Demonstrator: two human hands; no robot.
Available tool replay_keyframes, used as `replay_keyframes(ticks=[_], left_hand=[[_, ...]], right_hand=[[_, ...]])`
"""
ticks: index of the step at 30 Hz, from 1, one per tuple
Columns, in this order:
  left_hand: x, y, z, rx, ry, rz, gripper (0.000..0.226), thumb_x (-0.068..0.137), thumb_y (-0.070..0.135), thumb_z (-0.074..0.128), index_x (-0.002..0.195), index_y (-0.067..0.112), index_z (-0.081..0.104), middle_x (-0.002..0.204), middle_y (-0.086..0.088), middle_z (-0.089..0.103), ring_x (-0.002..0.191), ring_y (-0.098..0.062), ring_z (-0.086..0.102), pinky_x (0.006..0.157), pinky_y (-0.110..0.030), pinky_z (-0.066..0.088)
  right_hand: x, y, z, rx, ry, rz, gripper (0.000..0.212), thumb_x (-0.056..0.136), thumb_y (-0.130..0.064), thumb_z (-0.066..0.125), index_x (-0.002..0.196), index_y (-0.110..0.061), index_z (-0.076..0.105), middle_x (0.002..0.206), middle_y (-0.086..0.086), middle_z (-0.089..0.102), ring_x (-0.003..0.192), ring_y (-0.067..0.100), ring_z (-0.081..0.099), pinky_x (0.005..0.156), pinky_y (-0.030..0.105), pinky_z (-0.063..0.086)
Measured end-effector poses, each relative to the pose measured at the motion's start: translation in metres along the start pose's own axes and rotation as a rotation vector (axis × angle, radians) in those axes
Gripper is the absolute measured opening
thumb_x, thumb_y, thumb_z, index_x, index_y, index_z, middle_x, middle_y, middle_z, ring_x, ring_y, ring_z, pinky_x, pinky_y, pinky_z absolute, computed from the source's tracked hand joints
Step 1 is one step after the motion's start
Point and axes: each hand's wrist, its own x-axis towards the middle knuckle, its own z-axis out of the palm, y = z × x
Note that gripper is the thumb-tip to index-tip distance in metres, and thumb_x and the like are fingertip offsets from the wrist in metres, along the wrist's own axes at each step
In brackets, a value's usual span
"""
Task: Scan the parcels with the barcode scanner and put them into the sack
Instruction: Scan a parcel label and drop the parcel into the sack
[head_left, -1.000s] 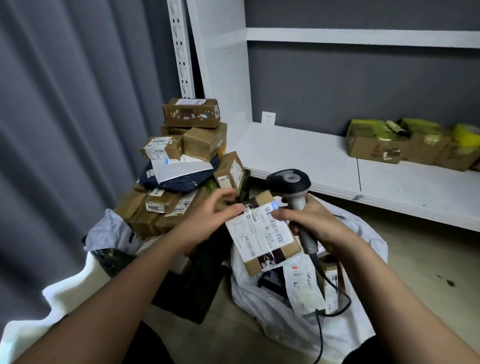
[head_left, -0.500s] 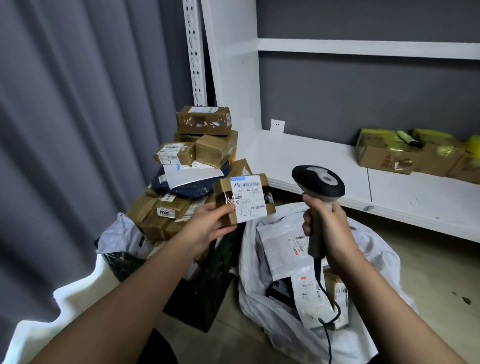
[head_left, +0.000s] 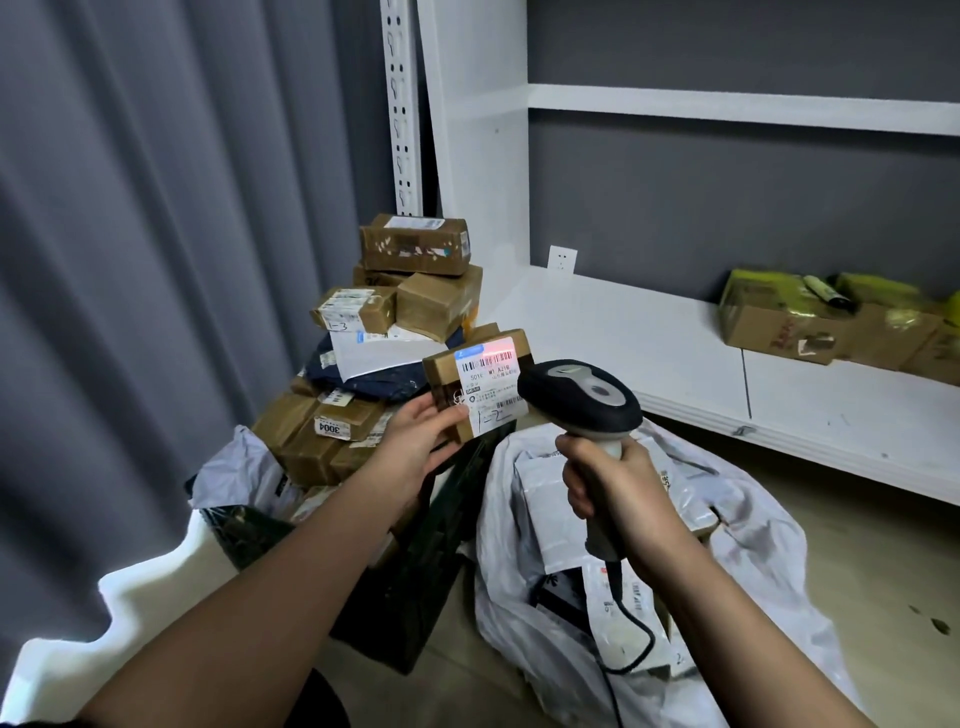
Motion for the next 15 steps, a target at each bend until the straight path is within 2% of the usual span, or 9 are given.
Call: replay_keyframes(ticks=[9, 15], left_hand=[[0.0061, 0.0007, -0.0054, -0.019, 0.029, -0.022, 0.038, 0.087, 0.008, 0.067, 0.124, 0.013, 0.058, 0.106, -0.002, 0.072, 0.102, -0.018, 0.067, 0.089, -0.034, 0.052], [0.004, 0.0003, -0.0061, 0.001, 0.025, -0.019, 0.039, 0.087, 0.008, 0.068, 0.124, 0.013, 0.058, 0.11, -0.004, 0.072, 0.103, -0.019, 0.067, 0.093, -0.036, 0.051]], right_hand=[[-0.004, 0.0006, 0.0039, -0.029, -0.029, 0.006, 0.019, 0.091, -0.005, 0.058, 0.077, -0.007, 0.044, 0.047, 0.002, 0.04, 0.037, 0.013, 0.031, 0.041, 0.021, 0.03], [-0.0059, -0.002, 0.0049, -0.044, -0.053, 0.01, 0.024, 0.092, -0.006, 0.056, 0.073, -0.008, 0.042, 0.047, 0.003, 0.04, 0.038, 0.013, 0.031, 0.042, 0.021, 0.03]])
